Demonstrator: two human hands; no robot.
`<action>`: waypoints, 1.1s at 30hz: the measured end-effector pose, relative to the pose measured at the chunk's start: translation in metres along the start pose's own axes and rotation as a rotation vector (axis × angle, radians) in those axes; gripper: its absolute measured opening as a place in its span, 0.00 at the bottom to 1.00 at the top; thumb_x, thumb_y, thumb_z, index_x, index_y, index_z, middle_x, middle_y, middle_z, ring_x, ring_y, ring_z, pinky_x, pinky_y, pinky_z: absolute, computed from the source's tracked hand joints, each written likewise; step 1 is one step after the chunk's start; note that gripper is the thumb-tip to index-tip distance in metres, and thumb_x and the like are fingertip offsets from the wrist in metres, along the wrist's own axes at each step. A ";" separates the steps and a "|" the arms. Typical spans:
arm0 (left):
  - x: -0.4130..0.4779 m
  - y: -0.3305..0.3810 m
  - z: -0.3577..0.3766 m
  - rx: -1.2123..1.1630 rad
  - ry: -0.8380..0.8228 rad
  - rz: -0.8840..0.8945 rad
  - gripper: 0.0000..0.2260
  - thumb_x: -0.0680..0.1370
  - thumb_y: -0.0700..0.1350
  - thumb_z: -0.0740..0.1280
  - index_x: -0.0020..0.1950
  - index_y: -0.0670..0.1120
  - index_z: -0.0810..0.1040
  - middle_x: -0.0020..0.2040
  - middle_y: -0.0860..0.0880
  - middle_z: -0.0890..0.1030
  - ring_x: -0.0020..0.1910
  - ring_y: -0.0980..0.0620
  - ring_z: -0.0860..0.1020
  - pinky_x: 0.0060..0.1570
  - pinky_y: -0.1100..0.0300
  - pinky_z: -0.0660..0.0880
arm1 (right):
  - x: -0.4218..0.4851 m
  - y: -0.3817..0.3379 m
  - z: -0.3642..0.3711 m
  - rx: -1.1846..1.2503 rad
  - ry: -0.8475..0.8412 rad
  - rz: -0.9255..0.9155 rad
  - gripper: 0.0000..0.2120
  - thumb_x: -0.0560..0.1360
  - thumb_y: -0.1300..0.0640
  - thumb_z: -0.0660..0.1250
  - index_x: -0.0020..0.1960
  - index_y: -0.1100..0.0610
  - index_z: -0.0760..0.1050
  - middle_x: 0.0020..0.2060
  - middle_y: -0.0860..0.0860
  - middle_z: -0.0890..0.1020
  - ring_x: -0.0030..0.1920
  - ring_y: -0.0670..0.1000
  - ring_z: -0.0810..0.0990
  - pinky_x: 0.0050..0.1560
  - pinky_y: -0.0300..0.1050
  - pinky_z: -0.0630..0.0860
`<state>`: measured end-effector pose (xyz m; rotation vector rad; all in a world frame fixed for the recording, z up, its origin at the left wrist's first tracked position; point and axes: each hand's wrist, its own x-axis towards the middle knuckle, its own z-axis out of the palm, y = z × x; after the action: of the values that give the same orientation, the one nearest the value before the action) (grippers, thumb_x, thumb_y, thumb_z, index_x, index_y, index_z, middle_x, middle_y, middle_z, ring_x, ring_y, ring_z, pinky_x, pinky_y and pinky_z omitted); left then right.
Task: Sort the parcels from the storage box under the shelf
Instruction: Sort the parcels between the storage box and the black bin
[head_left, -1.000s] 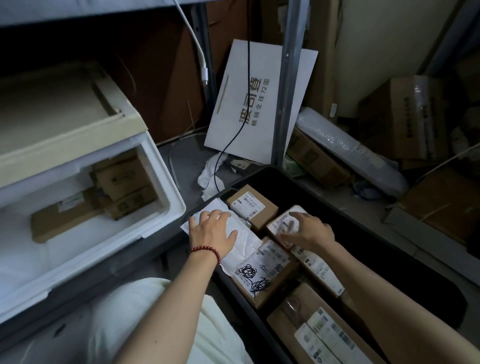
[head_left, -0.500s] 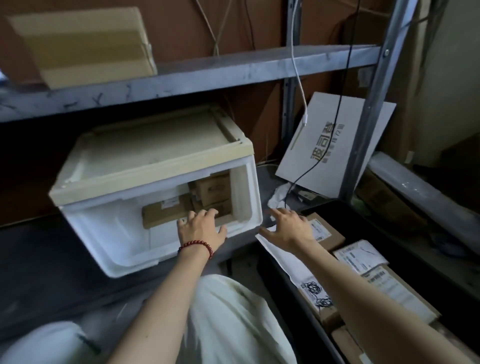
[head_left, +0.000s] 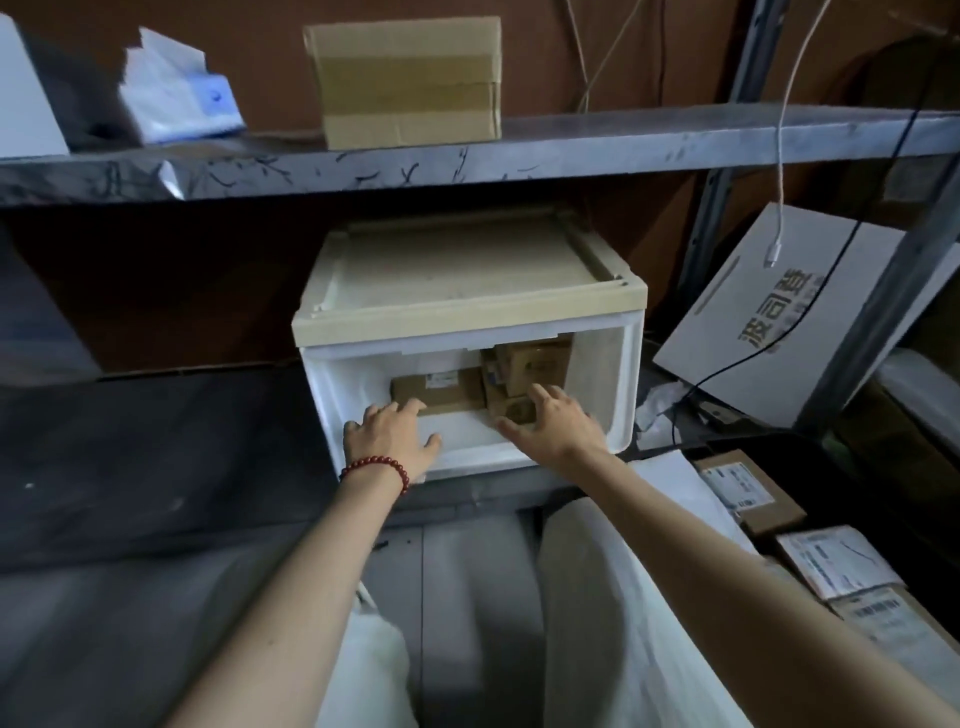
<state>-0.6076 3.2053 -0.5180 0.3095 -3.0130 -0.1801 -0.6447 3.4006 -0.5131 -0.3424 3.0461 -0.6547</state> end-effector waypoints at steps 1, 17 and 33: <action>0.002 -0.004 0.000 -0.007 -0.008 0.003 0.22 0.78 0.59 0.59 0.70 0.53 0.66 0.65 0.49 0.74 0.65 0.46 0.70 0.59 0.50 0.67 | 0.002 -0.005 0.005 0.005 -0.010 -0.001 0.35 0.75 0.35 0.59 0.75 0.52 0.58 0.72 0.54 0.66 0.71 0.57 0.64 0.66 0.54 0.64; 0.063 -0.007 0.059 -0.134 -0.120 0.023 0.23 0.79 0.56 0.59 0.73 0.52 0.63 0.72 0.49 0.66 0.70 0.47 0.65 0.61 0.49 0.68 | 0.064 -0.012 0.083 -0.040 -0.100 -0.034 0.31 0.78 0.39 0.59 0.75 0.52 0.58 0.71 0.53 0.66 0.69 0.56 0.68 0.63 0.54 0.69; 0.168 -0.033 0.143 0.015 -0.185 -0.076 0.26 0.80 0.52 0.58 0.77 0.51 0.57 0.76 0.47 0.60 0.74 0.43 0.58 0.71 0.47 0.59 | 0.179 0.007 0.161 -0.072 -0.186 -0.029 0.26 0.80 0.46 0.57 0.76 0.50 0.57 0.73 0.54 0.64 0.69 0.59 0.67 0.62 0.55 0.70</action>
<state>-0.7811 3.1535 -0.6479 0.4323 -3.1887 -0.2033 -0.8122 3.3035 -0.6558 -0.4238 2.8974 -0.4851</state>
